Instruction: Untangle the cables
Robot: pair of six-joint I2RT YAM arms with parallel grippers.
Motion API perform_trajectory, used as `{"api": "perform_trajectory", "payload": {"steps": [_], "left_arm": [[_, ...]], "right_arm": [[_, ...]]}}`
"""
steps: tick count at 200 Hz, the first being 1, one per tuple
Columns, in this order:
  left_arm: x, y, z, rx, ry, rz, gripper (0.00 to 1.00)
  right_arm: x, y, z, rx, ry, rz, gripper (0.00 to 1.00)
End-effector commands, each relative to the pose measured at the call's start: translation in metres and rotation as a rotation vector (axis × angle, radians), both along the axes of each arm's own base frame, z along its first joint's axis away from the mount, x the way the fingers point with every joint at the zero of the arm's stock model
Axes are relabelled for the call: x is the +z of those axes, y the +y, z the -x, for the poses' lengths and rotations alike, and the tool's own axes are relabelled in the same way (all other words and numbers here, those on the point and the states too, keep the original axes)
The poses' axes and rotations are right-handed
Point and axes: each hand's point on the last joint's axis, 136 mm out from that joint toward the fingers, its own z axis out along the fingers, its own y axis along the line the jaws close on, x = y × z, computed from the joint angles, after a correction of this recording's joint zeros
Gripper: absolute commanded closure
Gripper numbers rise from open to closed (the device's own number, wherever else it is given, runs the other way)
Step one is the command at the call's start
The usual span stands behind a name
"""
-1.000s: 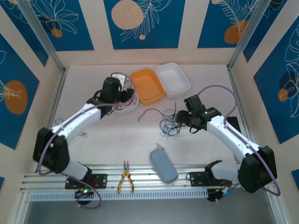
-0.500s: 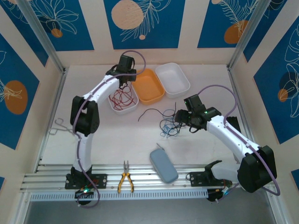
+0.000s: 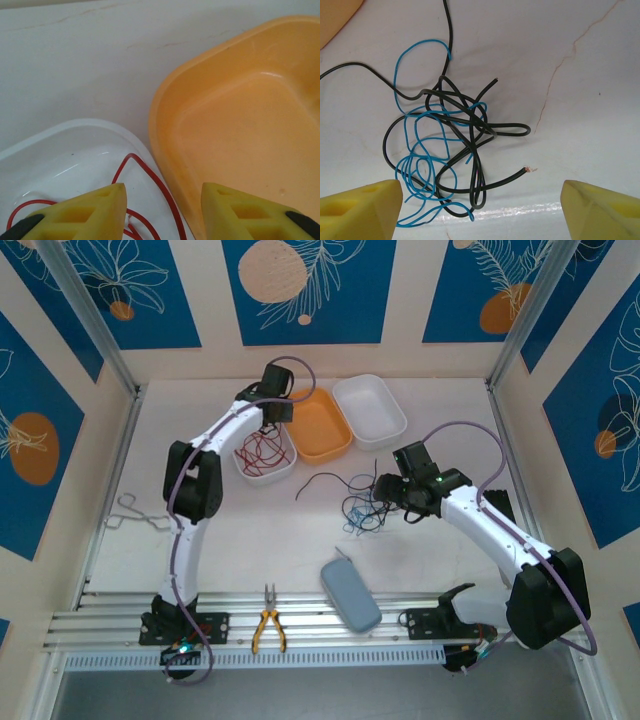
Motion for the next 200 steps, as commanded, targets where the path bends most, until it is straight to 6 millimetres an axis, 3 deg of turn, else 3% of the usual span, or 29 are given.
{"api": "perform_trajectory", "payload": {"steps": [1,77,134,156,200], "left_arm": [[-0.004,0.002,-0.003,0.011,0.014,0.001,0.56],[-0.009,-0.001,-0.005,0.005,0.018,0.011,0.64],[-0.008,0.0,-0.005,0.007,0.014,0.008,0.81],[-0.001,0.0,-0.005,0.007,0.0,0.01,0.83],[0.014,0.005,-0.005,0.015,-0.028,-0.012,0.98]], "right_arm": [[0.001,0.003,-0.001,-0.005,0.004,-0.023,0.17],[-0.002,0.005,-0.001,-0.006,0.006,-0.035,0.17],[-0.002,0.006,-0.001,-0.001,0.007,-0.041,0.17],[-0.002,0.008,-0.001,0.005,0.007,-0.047,0.17],[-0.003,0.01,-0.001,0.007,0.011,-0.049,0.17]]}}
